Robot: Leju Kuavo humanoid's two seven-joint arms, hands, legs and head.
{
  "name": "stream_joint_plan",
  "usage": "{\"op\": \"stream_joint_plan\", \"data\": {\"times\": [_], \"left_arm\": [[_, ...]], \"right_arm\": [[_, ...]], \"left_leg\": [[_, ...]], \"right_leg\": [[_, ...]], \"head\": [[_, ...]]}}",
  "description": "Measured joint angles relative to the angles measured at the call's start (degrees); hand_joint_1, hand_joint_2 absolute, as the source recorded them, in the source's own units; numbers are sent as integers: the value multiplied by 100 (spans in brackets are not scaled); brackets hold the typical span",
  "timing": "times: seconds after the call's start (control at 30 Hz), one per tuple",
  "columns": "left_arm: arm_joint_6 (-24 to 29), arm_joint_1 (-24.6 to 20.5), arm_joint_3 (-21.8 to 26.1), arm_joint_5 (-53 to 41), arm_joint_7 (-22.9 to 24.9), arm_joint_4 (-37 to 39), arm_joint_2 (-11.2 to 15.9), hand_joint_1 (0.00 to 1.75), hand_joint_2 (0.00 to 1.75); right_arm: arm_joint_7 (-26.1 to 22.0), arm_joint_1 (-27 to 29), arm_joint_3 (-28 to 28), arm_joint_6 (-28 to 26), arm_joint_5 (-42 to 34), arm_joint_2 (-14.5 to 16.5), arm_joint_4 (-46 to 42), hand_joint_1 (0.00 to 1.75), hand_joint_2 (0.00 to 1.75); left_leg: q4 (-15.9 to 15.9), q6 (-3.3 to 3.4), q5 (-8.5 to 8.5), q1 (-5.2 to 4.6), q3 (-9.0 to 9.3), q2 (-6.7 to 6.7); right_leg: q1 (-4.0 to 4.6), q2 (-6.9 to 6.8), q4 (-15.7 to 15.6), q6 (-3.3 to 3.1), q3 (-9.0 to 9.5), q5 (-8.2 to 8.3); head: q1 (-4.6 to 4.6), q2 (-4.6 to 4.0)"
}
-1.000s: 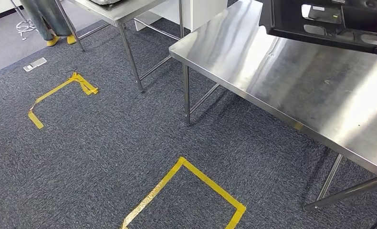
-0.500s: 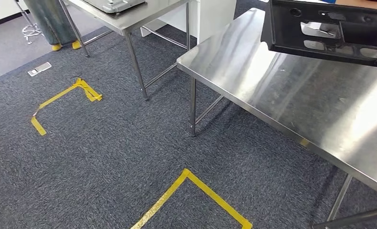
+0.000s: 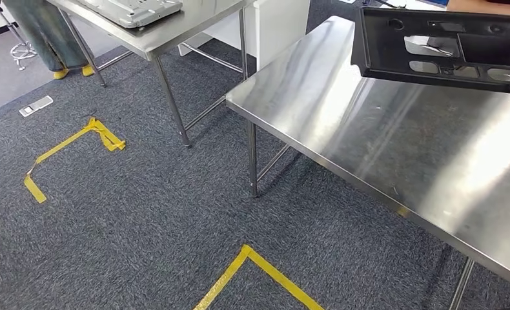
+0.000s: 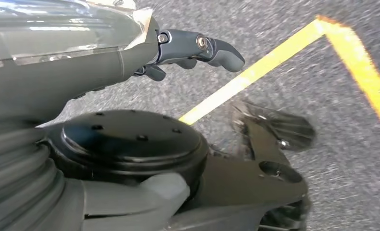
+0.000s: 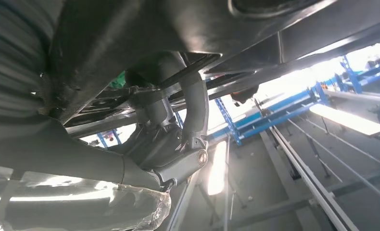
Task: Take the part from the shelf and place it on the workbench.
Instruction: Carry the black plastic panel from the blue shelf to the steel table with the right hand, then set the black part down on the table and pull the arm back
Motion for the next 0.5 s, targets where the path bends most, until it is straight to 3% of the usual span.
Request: {"op": "stream_joint_plan", "data": {"times": [0.03, 0.1, 0.17, 0.23, 0.3, 0.33, 0.37, 0.43, 0.47, 0.5], "left_arm": [[5, 3, -1, 4, -1, -1, 6, 0, 175], [20, -16, -1, 20, -3, -3, 6, 0, 175], [37, -41, 0, 31, -3, -5, -5, 0, 175], [48, -49, 0, 33, -4, -7, -10, 0, 175], [52, -52, 0, 33, -4, -8, -22, 0, 175], [52, -51, 0, 33, -4, -9, -32, 0, 175], [52, -50, 0, 33, -4, -10, -40, 0, 175], [52, -49, 0, 33, -4, -14, -46, 0, 175], [52, -50, 0, 33, -4, -17, -45, 0, 175], [52, -50, 0, 33, -4, -20, -44, 0, 175]], "right_arm": [[4, -14, 18, -8, 16, 37, 7, 175, 175], [8, -59, 62, -34, 57, 76, 19, 175, 175], [8, -114, 109, -65, 96, 83, 35, 175, 175], [5, -171, 142, -95, 116, 101, 65, 175, 175], [3, -202, 168, -109, 127, 125, 98, 175, 175], [2, -202, 184, -109, 130, 136, 115, 175, 175], [2, -205, 200, -110, 131, 142, 131, 175, 175], [2, -229, 227, -111, 131, 148, 156, 175, 175], [0, -254, 236, -114, 131, 149, 166, 175, 175], [-3, -278, 243, -118, 131, 153, 174, 175, 175]], "left_leg": [[-142, 35, 241, -29, 14, -24], [-204, 67, 347, -67, 61, -54], [-313, 96, 365, -73, 163, -47], [-394, 155, 337, -73, 261, -42], [-399, 210, 275, -79, 315, -58], [-397, 223, 241, -84, 344, -75], [-392, 224, 207, -87, 378, -92], [-360, 204, 129, -87, 446, -125], [-326, 181, 85, -99, 465, -141], [-298, 158, 48, -109, 473, -156]], "right_leg": [[10, 26, -5, 40, 16, -50], [33, 59, -44, 117, 52, -127], [30, 41, 43, 142, 29, -225], [30, 10, 583, 121, -267, -412], [53, 9, 1320, 136, -781, -556], [61, 8, 1505, 173, -981, -528], [63, 7, 1462, 228, -1073, -401], [58, 0, 805, 353, -948, 57], [66, -5, 433, 371, -814, 267], [74, -10, 166, 341, -708, 408]], "head": [[-12, -1], [-19, 0], [-13, 1], [-4, 0], [4, 0], [3, 0], [3, 0], [5, 0], [5, 0], [4, 0]]}}
